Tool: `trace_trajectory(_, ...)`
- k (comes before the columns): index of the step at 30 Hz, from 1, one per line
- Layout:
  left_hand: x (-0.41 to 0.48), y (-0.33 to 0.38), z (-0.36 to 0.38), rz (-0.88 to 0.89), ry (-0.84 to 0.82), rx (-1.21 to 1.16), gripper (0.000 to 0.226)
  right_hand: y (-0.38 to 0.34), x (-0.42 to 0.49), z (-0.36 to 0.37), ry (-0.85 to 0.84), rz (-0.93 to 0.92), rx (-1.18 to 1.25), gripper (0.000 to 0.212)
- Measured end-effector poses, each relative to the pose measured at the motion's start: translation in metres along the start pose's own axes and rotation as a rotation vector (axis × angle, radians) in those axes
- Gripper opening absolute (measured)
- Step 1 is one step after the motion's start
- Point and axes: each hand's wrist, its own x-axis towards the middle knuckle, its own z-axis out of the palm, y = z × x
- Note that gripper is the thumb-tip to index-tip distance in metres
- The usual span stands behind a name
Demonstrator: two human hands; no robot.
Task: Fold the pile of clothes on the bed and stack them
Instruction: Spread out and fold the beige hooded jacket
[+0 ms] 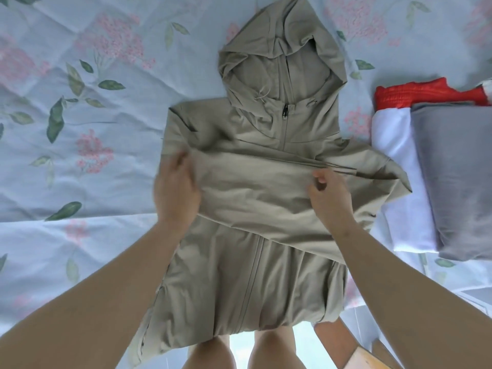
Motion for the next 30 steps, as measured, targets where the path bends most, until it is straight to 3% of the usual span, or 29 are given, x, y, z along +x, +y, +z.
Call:
trace_trajectory(1, -0.009, -0.001, 0.006, 0.168, -0.173, 0.192, 0.057, -0.002, -0.003, 0.003, -0.021, -0.003, -0.002, 0.036)
trace_trajectory(2, -0.015, -0.003, 0.011, 0.207, -0.375, 0.354, 0.065, -0.003, -0.004, 0.005, -0.034, 0.009, -0.003, 0.037)
trace_trajectory(4, -0.02, -0.007, 0.021, 0.072, -0.717, 0.575, 0.071, -0.003, -0.004, 0.007, -0.044, 0.038, 0.015, 0.038)
trace_trajectory(5, -0.02, -0.007, 0.021, -0.023, -0.81, 0.604, 0.072, -0.005, -0.003, 0.007, -0.047, 0.044, 0.024, 0.037)
trace_trajectory(6, -0.019, -0.005, 0.021, -0.088, -0.829, 0.592, 0.071, -0.007, -0.002, 0.007, -0.05, 0.048, 0.035, 0.037)
trace_trajectory(8, -0.013, 0.001, 0.021, -0.096, -0.712, 0.521, 0.067, -0.012, 0.003, 0.009, -0.041, 0.05, 0.072, 0.035)
trace_trajectory(10, -0.009, 0.008, 0.024, 0.05, -0.577, 0.434, 0.061, -0.018, 0.01, 0.01, -0.03, 0.053, 0.112, 0.035)
trace_trajectory(12, 0.0, 0.011, 0.033, 0.237, -0.612, 0.453, 0.055, -0.029, 0.023, 0.011, -0.028, 0.038, 0.116, 0.035)
trace_trajectory(13, 0.006, 0.009, 0.037, 0.244, -0.663, 0.509, 0.055, -0.034, 0.03, 0.011, -0.025, 0.025, 0.111, 0.034)
trace_trajectory(16, 0.03, -0.005, 0.048, -0.016, -0.691, 0.6, 0.054, -0.049, 0.058, 0.009, -0.012, -0.007, 0.108, 0.033)
trace_trajectory(17, 0.036, -0.007, 0.049, -0.025, -0.637, 0.594, 0.052, -0.054, 0.068, 0.008, 0.0, -0.017, 0.113, 0.031)
trace_trajectory(20, 0.052, 0.003, 0.045, 0.046, -0.283, 0.31, 0.03, -0.073, 0.097, 0.004, 0.053, -0.061, 0.133, 0.031)
trace_trajectory(22, 0.079, 0.023, 0.046, 0.01, -0.243, 0.045, 0.02, -0.091, 0.12, 0.001, 0.08, -0.091, 0.14, 0.029)
trace_trajectory(24, 0.118, 0.057, 0.053, -0.236, -0.381, -0.337, 0.022, -0.113, 0.148, 0.001, 0.078, -0.081, 0.24, 0.027)
trace_trajectory(26, 0.154, 0.086, 0.061, -0.59, -0.545, -0.792, 0.02, -0.137, 0.176, 0.003, 0.049, 0.03, 0.515, 0.024)
trace_trajectory(28, 0.176, 0.101, 0.074, -0.755, -0.625, -0.902, 0.015, -0.155, 0.202, 0.005, -0.03, 0.202, 0.785, 0.019)
trace_trajectory(30, 0.184, 0.102, 0.082, -0.821, -0.651, -0.877, 0.015, -0.169, 0.223, 0.007, -0.109, 0.337, 0.982, 0.031)
